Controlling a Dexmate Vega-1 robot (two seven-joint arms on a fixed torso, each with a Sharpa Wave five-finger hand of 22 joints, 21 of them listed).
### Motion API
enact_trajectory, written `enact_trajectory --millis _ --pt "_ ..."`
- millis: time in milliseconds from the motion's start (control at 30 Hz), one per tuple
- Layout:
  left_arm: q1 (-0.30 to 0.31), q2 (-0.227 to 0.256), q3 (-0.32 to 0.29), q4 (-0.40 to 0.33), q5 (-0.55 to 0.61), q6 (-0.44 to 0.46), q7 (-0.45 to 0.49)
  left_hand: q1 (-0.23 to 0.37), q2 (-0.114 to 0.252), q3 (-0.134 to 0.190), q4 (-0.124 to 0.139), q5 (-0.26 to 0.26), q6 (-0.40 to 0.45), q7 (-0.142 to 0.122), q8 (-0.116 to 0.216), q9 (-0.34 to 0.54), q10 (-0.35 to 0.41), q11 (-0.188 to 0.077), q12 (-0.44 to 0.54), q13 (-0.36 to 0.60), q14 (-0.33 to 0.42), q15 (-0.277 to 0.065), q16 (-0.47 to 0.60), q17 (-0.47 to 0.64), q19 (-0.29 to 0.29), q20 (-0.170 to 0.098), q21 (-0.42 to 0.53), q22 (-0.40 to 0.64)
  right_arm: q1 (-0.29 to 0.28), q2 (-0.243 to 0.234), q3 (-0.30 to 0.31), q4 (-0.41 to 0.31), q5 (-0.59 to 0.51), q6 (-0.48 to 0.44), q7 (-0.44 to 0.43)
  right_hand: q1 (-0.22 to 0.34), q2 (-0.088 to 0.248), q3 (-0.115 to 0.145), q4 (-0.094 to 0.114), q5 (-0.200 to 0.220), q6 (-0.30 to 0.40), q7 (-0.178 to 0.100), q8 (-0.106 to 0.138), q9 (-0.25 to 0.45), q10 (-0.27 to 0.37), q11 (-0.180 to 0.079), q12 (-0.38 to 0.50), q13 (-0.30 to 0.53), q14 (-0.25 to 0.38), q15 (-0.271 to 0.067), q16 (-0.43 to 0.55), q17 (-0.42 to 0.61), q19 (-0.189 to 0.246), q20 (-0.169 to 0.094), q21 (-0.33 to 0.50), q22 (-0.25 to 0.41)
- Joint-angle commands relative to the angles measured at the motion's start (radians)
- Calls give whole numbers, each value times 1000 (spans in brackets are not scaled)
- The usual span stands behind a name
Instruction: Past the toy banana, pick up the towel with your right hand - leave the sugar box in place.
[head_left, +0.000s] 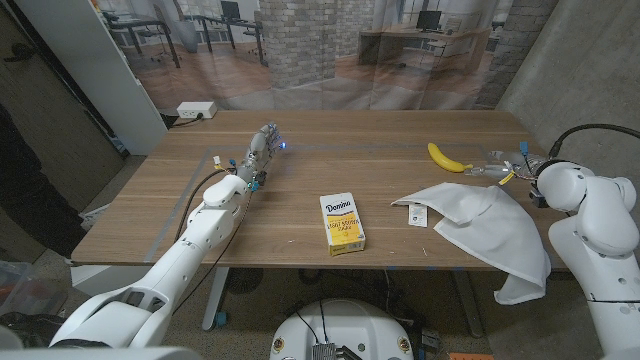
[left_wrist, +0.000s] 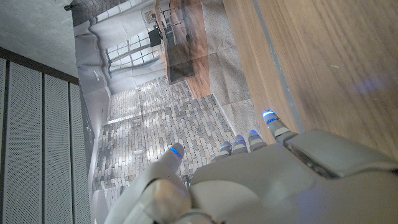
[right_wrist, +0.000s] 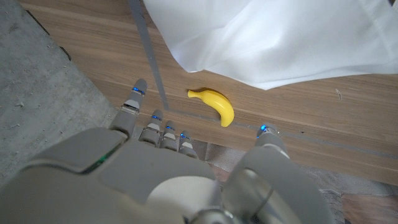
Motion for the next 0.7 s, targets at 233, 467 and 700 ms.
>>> enact_trajectory --millis 233,467,700 --pt "2 2 5 -2 -3 2 -1 1 118 6 -1 6 -61 -7 1 6 -85 3 5 2 -135 7 3 4 -46 6 -3 4 14 -1 -6 9 -54 -34 118 12 -10 -7 -7 14 -23 -5 5 4 -39 2 -6 5 -10 12 -1 3 -3 1 -3 2" --pt "-9 -4 9 13 -2 1 -8 1 118 7 -1 6 -62 -8 1 6 -85 4 5 2 -135 8 3 4 -46 8 -4 4 29 -2 -11 21 -68 -47 181 16 -12 -13 -8 20 -47 -2 2 4 -60 3 -5 5 -12 13 1 3 4 1 1 3" --pt "-17 -7 8 27 1 1 -13 1 118 7 -1 6 -63 -8 1 6 -86 5 5 2 -135 9 3 4 -46 10 -5 4 42 -1 -18 35 -79 -55 212 18 -14 -16 -8 23 -58 1 2 4 -68 6 -3 5 -11 16 3 3 10 0 3 3"
